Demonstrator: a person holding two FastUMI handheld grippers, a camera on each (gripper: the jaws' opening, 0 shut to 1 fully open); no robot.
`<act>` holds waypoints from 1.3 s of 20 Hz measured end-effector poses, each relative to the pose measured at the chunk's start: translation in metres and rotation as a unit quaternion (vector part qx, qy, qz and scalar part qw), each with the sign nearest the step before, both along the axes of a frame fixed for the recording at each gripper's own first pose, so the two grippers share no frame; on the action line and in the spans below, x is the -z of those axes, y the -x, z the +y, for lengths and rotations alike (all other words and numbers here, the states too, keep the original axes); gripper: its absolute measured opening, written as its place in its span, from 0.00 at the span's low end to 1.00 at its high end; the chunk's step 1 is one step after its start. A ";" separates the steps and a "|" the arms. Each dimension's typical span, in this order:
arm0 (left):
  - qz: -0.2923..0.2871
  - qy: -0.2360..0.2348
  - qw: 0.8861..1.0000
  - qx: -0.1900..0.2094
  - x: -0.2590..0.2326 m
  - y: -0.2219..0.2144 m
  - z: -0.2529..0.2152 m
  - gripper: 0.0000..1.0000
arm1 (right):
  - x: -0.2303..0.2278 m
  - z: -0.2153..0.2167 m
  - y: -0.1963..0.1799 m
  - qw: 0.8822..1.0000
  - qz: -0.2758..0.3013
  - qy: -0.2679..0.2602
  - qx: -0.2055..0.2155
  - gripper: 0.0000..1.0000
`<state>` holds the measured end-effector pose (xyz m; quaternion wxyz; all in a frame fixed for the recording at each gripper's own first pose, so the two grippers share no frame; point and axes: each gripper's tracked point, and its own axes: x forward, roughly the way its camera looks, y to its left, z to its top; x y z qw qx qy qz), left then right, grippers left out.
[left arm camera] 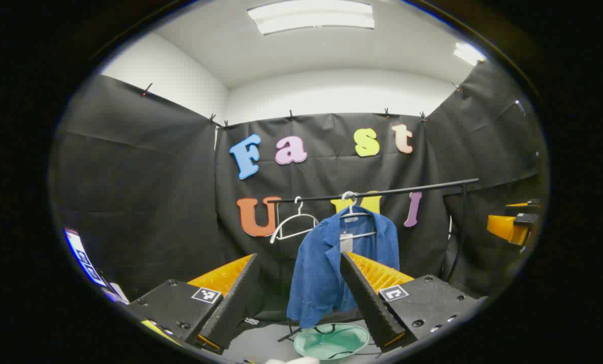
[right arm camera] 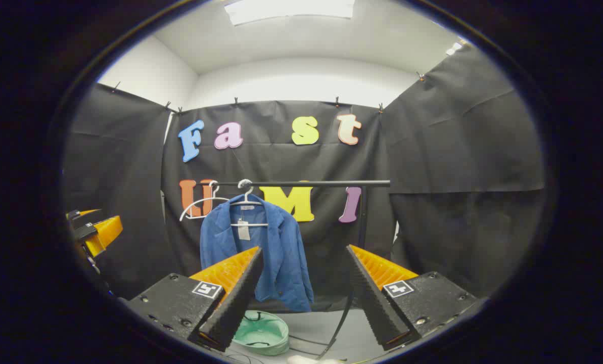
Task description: Grasp the clothes on the hanger with both hands and then place them into the laundry hamper below.
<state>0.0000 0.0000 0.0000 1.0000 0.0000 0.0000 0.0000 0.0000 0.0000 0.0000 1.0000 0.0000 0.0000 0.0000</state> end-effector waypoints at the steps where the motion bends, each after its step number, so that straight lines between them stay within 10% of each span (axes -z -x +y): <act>1: -0.003 0.000 1.000 0.001 -0.001 0.000 0.000 1.00 | 0.000 0.001 0.001 1.000 -0.001 0.004 0.001 0.99; 16: 0.016 0.002 1.000 -0.013 0.016 -0.004 0.000 1.00 | 0.008 0.003 -0.011 1.000 0.011 0.021 -0.006 1.00; 26: 0.027 0.005 1.000 -0.002 0.041 -0.070 -0.044 1.00 | 0.044 0.005 -0.102 0.998 0.050 0.031 -0.039 1.00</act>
